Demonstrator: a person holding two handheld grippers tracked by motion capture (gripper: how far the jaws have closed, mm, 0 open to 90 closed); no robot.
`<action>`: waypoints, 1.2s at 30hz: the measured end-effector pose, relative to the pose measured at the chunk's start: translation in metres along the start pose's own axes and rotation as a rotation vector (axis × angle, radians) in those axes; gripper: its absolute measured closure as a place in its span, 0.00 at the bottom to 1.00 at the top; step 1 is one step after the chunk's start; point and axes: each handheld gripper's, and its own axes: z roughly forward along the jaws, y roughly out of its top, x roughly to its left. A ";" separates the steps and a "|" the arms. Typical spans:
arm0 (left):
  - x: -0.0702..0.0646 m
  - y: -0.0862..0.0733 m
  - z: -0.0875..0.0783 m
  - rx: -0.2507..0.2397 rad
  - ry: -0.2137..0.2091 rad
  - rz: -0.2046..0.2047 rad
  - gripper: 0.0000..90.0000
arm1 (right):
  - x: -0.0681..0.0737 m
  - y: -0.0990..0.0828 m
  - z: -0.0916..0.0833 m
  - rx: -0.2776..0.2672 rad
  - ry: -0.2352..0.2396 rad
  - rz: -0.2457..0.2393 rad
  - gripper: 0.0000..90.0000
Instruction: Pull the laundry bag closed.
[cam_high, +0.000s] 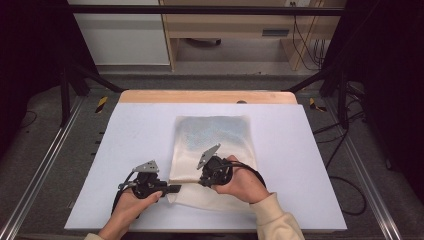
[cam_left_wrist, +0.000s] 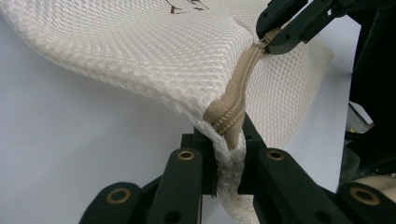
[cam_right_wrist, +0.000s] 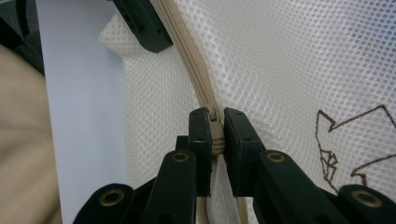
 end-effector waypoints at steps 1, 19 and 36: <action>0.000 0.000 0.000 -0.001 -0.001 0.000 0.92 | 0.000 0.000 -0.001 -0.004 -0.002 0.001 0.91; 0.000 0.000 0.000 0.000 0.004 0.003 0.92 | -0.007 -0.010 -0.008 -0.011 -0.008 0.025 0.91; -0.004 0.000 0.004 0.003 0.004 0.016 0.92 | -0.009 -0.019 -0.016 -0.011 -0.027 0.042 0.91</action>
